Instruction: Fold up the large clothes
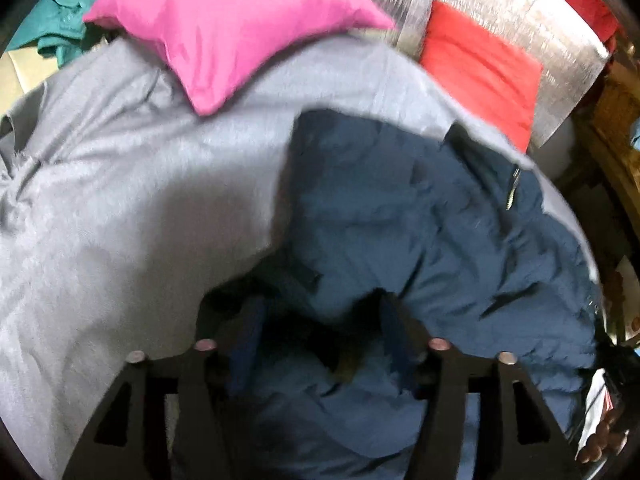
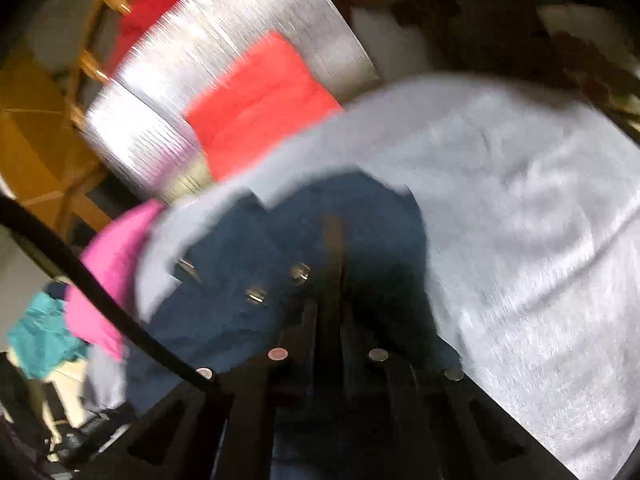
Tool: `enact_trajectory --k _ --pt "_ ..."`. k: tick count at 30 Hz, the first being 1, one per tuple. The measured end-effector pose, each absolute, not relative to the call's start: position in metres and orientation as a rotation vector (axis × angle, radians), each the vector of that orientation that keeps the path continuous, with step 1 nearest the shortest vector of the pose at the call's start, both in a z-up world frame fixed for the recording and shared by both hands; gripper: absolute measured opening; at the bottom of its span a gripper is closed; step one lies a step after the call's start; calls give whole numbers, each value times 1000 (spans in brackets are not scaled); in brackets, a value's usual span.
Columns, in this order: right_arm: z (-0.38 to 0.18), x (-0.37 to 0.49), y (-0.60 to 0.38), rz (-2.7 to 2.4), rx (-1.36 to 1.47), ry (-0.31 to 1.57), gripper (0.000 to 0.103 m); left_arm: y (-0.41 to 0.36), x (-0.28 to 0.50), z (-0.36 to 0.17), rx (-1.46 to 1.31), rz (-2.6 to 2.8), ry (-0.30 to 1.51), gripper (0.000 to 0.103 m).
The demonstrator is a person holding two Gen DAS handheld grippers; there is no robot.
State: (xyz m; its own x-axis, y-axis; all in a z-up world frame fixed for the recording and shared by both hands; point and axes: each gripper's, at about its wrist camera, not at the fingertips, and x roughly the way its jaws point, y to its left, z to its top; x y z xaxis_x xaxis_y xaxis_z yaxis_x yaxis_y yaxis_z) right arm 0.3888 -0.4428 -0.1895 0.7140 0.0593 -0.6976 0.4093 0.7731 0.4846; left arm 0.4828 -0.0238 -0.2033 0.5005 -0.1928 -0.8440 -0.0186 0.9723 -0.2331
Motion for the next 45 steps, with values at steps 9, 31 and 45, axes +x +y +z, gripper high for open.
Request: enact_trajectory --k 9,31,45 --pt "-170 363 -480 -185 827 700 81 -17 482 -192 -252 -119 1027 63" --pt "-167 391 -439 -125 620 731 32 -28 487 -194 -217 -186 987 50" --pt "-162 374 -466 -293 701 723 66 -21 468 -163 -152 -109 884 55"
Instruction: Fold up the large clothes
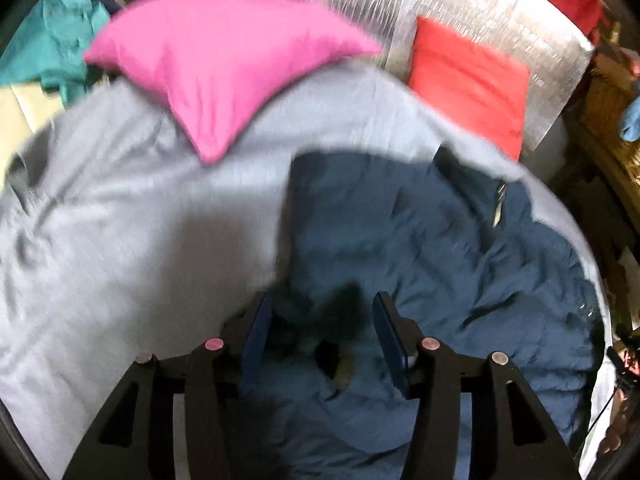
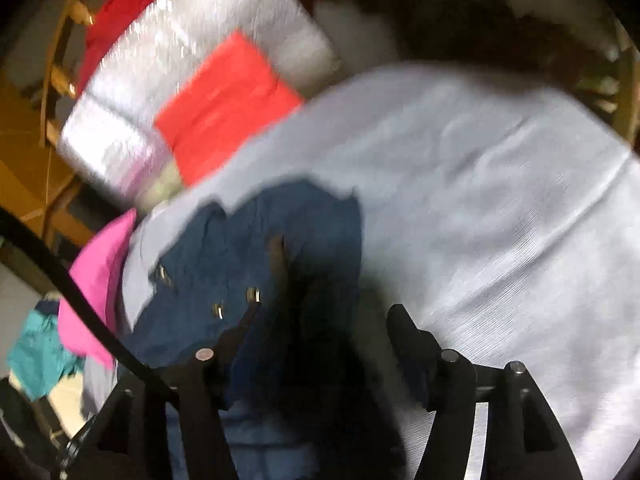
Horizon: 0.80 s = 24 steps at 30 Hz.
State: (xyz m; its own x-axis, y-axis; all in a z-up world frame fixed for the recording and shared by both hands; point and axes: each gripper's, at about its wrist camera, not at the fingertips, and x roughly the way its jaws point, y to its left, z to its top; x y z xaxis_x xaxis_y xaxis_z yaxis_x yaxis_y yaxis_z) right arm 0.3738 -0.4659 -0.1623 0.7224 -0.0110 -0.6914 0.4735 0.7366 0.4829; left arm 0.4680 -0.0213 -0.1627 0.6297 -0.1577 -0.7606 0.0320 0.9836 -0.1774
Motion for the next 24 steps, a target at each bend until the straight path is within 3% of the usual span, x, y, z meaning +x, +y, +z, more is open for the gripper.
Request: enact_trajectory --k 4,8,13,16,24 --pt "-133 361 -453 -205 626 585 64 -41 458 -147 -87 -142 764 61" --pt "-140 383 -405 11 565 671 41 -71 457 -157 -39 -216 747 61" --pt "-177 410 -365 70 534 822 41 -96 468 -190 20 -232 838 61" --pt "-206 418 -366 51 552 921 33 -101 477 -213 54 -203 919 68" --pt "-187 407 -378 72 603 895 35 -86 470 -197 -8 -209 912 67"
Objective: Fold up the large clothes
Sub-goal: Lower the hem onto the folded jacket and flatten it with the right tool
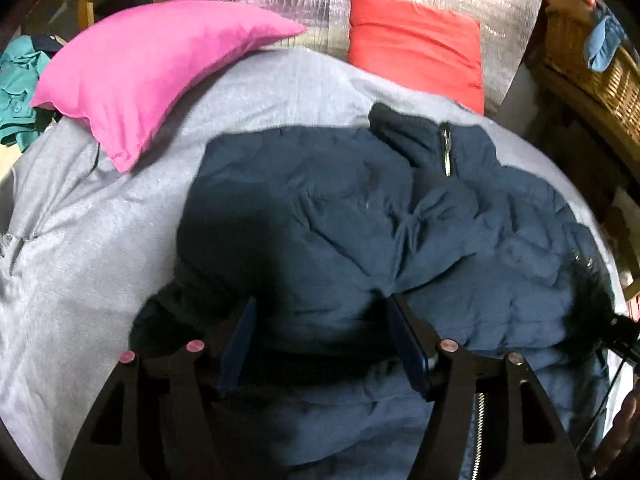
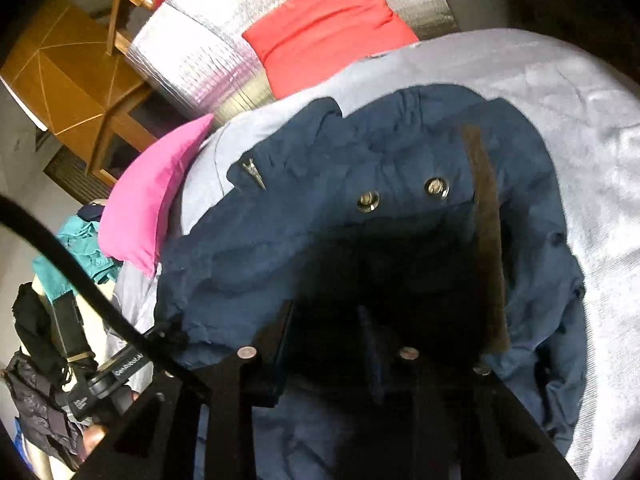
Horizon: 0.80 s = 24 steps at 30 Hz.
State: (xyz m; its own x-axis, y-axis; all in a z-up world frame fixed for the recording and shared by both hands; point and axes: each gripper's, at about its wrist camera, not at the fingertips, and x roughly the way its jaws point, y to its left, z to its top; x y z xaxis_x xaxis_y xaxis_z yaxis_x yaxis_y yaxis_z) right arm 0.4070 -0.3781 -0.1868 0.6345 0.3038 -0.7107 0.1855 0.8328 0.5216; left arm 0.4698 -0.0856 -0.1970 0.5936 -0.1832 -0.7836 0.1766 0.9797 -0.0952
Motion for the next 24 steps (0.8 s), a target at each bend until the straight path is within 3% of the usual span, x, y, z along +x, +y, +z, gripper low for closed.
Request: enact_trajectory --k 3,8,12,17,19,24 --pt "-202 417 -371 70 589 960 35 -86 474 -206 50 -162 931 68" --pt "-181 415 -387 94 642 922 35 -81 474 -204 46 -170 944 68" --pt "-166 393 -426 13 718 813 51 -65 473 -194 -4 -152 917 68" --pt "-171 381 -460 -31 815 758 51 -42 484 -196 -7 -76 891 68" --pt "-180 385 -461 -35 824 784 45 -39 492 -211 18 -34 937 68" --pt "-204 397 -452 -72 765 888 45 -42 498 -225 54 -32 974 68"
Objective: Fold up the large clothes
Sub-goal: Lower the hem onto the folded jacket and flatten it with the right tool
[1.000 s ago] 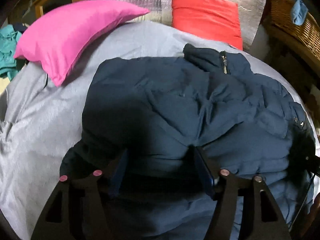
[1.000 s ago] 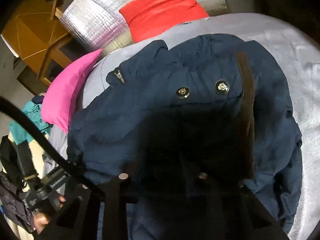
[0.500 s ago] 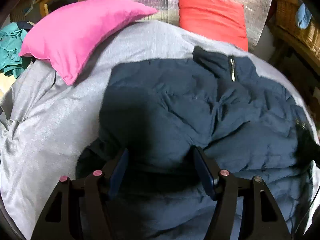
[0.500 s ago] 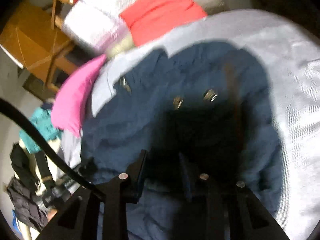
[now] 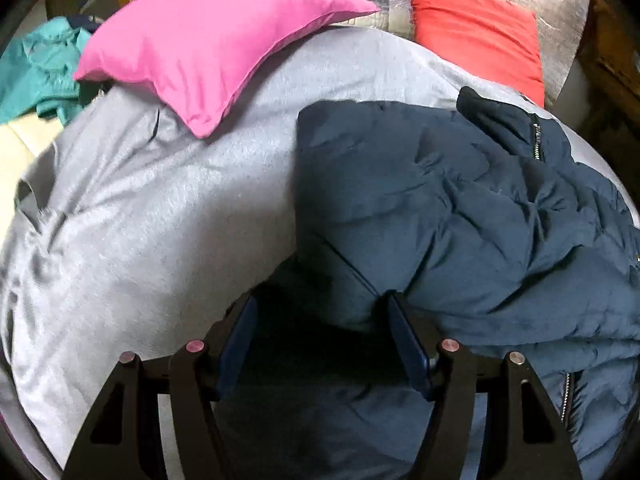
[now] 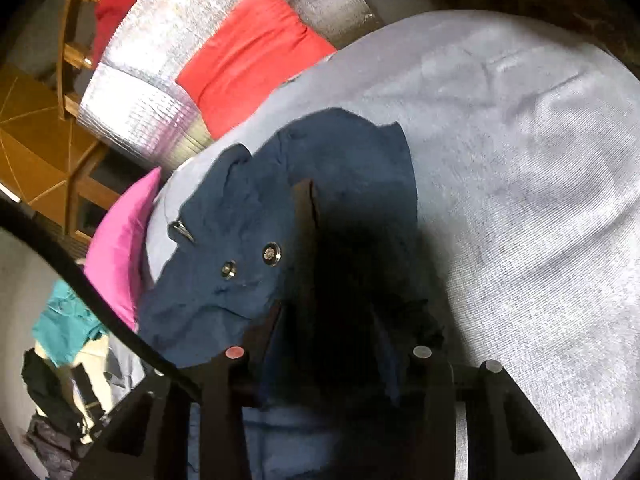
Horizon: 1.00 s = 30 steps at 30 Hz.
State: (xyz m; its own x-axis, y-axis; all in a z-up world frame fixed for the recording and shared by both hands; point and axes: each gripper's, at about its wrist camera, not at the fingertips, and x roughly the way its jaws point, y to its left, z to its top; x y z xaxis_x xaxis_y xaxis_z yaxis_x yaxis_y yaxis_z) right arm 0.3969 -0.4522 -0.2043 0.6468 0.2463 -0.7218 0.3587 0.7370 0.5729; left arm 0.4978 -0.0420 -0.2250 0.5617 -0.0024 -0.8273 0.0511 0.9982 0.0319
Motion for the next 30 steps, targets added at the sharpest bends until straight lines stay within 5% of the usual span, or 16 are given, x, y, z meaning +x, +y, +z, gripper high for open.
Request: enact_trajectory --k 8,14,30 --pt "-163 387 -432 -10 682 803 45 -48 486 -204 94 -47 883 68" --pt "-194 408 -392 16 548 984 46 -56 473 -187 136 -63 794 68" --pt "-185 393 -413 26 627 949 45 -73 459 -174 193 -73 715 68"
